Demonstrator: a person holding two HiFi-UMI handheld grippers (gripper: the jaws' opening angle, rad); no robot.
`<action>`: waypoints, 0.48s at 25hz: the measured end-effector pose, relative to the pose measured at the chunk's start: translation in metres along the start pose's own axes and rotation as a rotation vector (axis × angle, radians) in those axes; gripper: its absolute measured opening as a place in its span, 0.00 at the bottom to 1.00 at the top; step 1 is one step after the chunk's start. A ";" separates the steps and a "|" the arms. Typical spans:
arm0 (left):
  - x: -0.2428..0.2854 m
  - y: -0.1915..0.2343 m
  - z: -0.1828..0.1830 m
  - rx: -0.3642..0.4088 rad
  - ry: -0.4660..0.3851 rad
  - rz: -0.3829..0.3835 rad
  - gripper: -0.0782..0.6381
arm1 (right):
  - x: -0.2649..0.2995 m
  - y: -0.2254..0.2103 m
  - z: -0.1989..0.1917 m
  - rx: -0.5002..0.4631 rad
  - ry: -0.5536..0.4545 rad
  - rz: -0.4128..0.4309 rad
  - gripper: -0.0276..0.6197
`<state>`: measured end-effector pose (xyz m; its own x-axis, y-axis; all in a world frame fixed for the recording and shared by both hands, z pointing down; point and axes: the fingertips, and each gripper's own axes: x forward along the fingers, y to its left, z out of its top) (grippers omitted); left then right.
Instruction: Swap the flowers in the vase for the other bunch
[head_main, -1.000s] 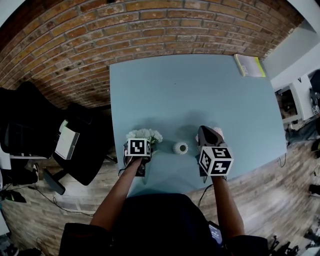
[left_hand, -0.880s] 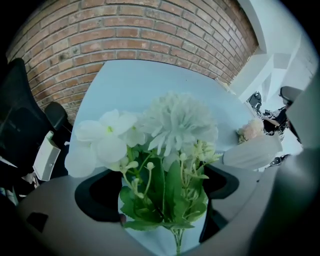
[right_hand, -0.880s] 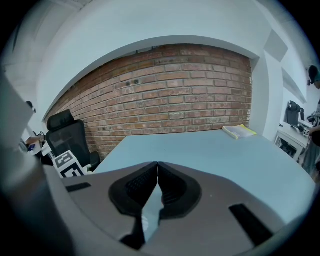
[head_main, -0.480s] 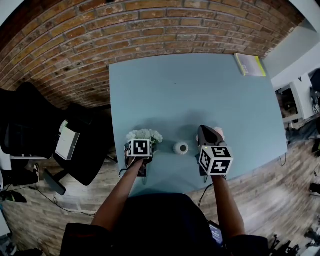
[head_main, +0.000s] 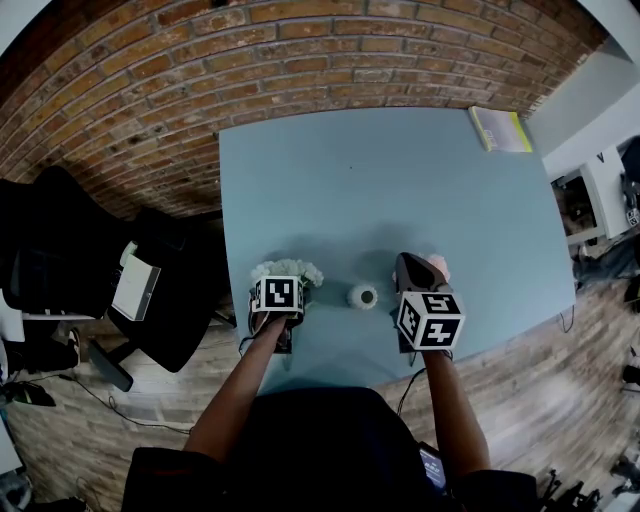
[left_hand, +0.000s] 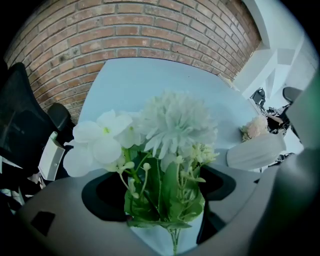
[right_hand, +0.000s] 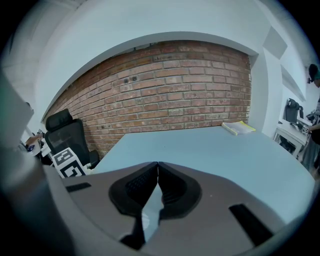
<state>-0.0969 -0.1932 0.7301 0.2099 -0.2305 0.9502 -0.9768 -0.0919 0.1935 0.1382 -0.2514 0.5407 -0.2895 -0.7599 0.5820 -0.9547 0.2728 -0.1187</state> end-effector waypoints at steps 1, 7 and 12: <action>0.000 0.000 0.000 -0.002 0.000 -0.001 0.72 | 0.000 0.000 -0.001 -0.002 0.002 -0.001 0.06; -0.003 0.003 -0.002 -0.012 0.004 -0.010 0.62 | 0.001 0.000 -0.002 -0.001 0.008 -0.006 0.06; -0.003 0.005 -0.004 -0.006 0.008 -0.020 0.57 | 0.001 0.002 -0.004 0.000 0.011 -0.003 0.06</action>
<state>-0.1021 -0.1890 0.7294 0.2291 -0.2211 0.9479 -0.9726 -0.0906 0.2140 0.1366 -0.2491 0.5439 -0.2856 -0.7545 0.5909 -0.9556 0.2704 -0.1166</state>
